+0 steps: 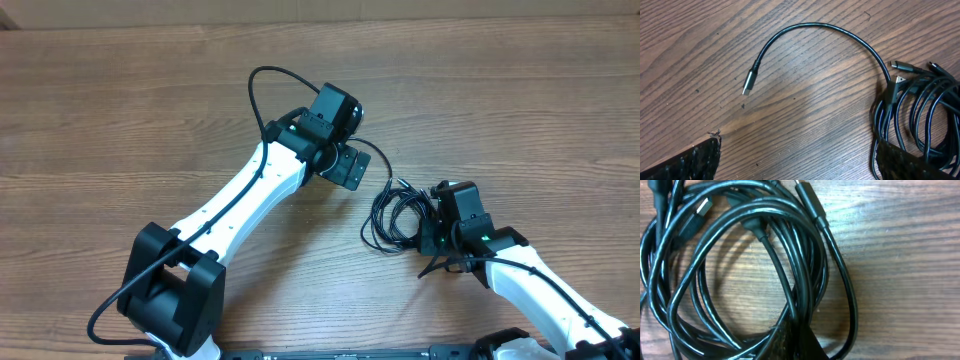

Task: Untangle cables

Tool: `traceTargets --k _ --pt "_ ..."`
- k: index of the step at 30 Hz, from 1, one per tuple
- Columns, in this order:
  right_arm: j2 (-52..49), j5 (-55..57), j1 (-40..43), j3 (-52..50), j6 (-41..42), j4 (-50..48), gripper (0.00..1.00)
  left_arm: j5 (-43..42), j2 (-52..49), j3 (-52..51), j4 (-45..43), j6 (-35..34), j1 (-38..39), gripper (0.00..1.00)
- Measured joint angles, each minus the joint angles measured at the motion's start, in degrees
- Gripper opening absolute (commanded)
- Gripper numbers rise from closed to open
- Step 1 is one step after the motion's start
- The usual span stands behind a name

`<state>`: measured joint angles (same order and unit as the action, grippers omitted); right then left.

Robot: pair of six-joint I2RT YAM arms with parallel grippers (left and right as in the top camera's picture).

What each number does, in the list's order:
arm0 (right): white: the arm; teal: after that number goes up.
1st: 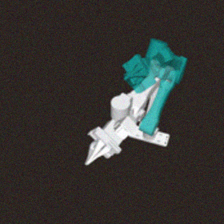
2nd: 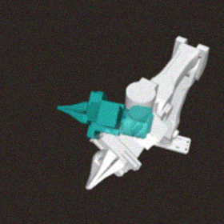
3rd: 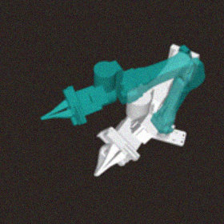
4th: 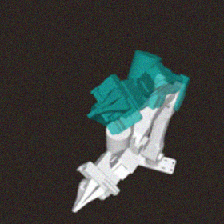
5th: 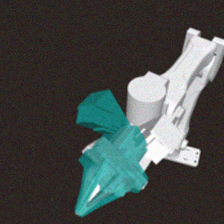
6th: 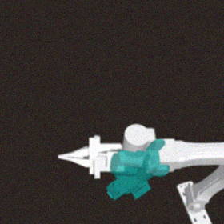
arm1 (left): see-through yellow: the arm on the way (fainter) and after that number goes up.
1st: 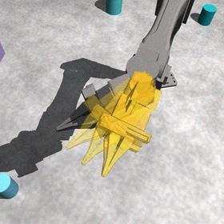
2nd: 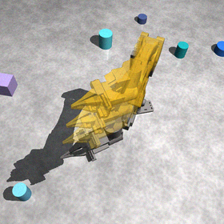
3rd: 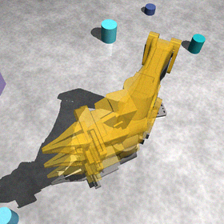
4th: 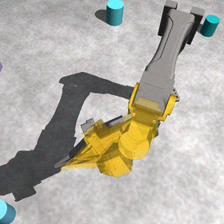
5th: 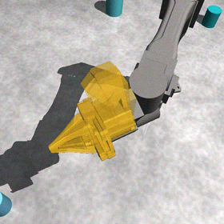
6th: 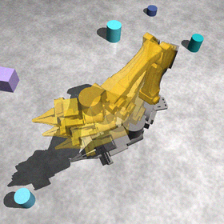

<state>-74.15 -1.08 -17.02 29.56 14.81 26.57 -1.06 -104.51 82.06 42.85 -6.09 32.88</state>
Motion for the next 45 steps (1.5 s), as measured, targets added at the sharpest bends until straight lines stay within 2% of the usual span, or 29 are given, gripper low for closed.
traceTargets --k 5,10,14,21,27,32,37,39,45 --pt "1.01 -0.02 0.0 4.83 0.0 10.16 0.04 0.0 0.02 0.0 0.02 0.0 0.0 1.0" --pt "6.69 -0.17 0.0 13.88 -0.04 19.04 0.04 -0.02 0.0 0.0 0.0 0.0 0.0 1.0" --pt "13.42 -0.13 0.0 18.01 -0.04 19.34 0.04 0.0 0.0 0.0 0.0 0.0 0.0 0.99" --pt "25.4 1.55 0.0 18.29 0.04 18.08 0.04 0.0 0.02 0.0 0.0 0.0 0.0 1.0" --pt "28.02 6.19 0.0 18.32 1.27 19.89 0.04 0.0 0.02 0.0 0.0 0.0 0.0 1.0" --pt "26.53 11.91 0.0 18.32 2.58 25.77 0.04 -0.02 0.02 0.0 0.0 0.0 0.0 0.99" --pt "23.45 15.61 0.0 18.32 7.61 29.11 0.19 0.0 0.02 0.0 0.0 0.0 0.0 0.99" --pt "22.01 16.37 0.0 18.32 10.23 30.16 0.33 0.0 0.02 0.0 0.0 0.0 0.0 1.0" --pt "16.5 17.11 0.0 18.34 15.82 31.5 0.48 0.0 0.0 0.0 0.0 0.0 0.0 1.0"
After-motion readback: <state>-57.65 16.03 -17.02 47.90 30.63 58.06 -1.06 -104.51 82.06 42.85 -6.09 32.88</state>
